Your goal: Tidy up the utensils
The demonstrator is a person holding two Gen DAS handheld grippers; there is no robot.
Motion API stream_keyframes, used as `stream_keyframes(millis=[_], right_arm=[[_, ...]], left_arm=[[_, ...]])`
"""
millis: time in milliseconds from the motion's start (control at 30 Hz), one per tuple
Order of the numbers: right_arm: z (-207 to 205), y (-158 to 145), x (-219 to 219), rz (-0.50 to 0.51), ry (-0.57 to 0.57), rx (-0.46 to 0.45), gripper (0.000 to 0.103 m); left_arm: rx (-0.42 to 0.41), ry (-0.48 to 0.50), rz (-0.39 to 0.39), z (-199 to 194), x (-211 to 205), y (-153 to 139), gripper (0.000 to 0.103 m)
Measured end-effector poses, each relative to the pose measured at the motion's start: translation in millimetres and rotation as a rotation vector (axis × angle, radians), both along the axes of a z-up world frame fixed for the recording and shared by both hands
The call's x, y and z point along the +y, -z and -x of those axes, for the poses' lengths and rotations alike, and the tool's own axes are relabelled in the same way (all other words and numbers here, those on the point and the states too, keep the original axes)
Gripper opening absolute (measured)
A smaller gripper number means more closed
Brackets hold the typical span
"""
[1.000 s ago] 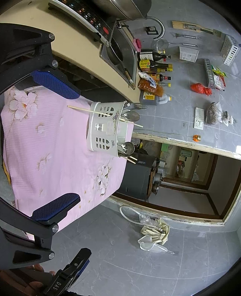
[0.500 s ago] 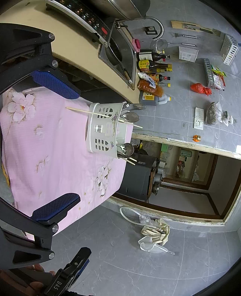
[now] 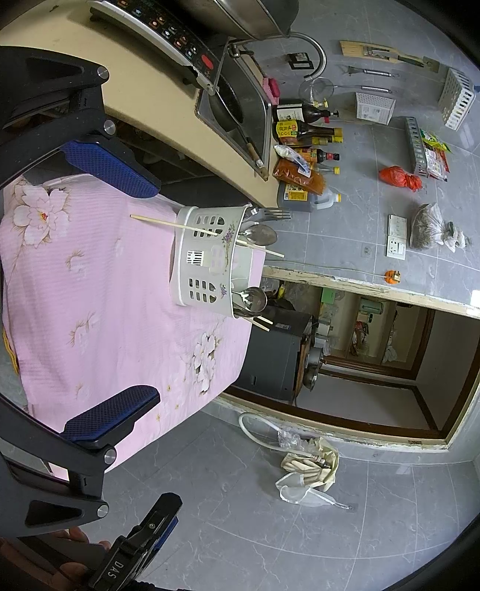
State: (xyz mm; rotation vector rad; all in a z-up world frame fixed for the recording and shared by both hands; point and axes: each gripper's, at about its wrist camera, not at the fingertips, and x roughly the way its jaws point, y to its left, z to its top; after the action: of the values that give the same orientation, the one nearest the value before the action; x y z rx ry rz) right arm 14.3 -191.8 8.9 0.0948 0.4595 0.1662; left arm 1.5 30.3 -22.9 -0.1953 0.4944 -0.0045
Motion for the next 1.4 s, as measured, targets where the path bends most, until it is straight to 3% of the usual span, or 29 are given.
stream_keyframes(millis=[900, 1400], right_arm=[[-2, 5, 5, -0.005, 0.004, 0.014, 0.102], [-11, 11, 0, -0.011, 0.012, 0.039, 0.102]], left_arm=[[0.013, -0.006, 0.015, -1, 13, -2, 0.102], [0.009, 0.005, -0.033, -6, 26, -2, 0.102]])
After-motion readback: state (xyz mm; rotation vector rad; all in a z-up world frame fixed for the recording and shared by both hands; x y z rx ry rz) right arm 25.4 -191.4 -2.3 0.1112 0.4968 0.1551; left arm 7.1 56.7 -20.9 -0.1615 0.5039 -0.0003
